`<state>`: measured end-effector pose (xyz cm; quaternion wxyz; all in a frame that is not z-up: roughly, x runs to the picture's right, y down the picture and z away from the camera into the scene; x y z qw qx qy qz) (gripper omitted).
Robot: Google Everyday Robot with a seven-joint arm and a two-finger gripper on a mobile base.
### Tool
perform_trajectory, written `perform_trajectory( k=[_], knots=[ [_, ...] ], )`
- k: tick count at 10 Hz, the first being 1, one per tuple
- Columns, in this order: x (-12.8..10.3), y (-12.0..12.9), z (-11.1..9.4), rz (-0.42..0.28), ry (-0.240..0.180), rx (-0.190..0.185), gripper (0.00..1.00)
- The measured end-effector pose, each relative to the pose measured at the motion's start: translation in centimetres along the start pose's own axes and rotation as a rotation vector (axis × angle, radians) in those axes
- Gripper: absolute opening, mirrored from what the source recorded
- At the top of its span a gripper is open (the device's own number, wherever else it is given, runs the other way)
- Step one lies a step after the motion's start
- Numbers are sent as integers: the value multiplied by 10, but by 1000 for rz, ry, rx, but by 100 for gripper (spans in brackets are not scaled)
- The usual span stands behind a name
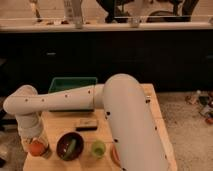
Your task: Place apple in metal cup
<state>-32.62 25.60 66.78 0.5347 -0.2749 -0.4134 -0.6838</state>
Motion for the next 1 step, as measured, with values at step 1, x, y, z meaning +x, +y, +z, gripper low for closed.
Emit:
perform_trajectory(
  k=[1],
  knots=[
    [0,0,0,0,0,0,4]
  ],
)
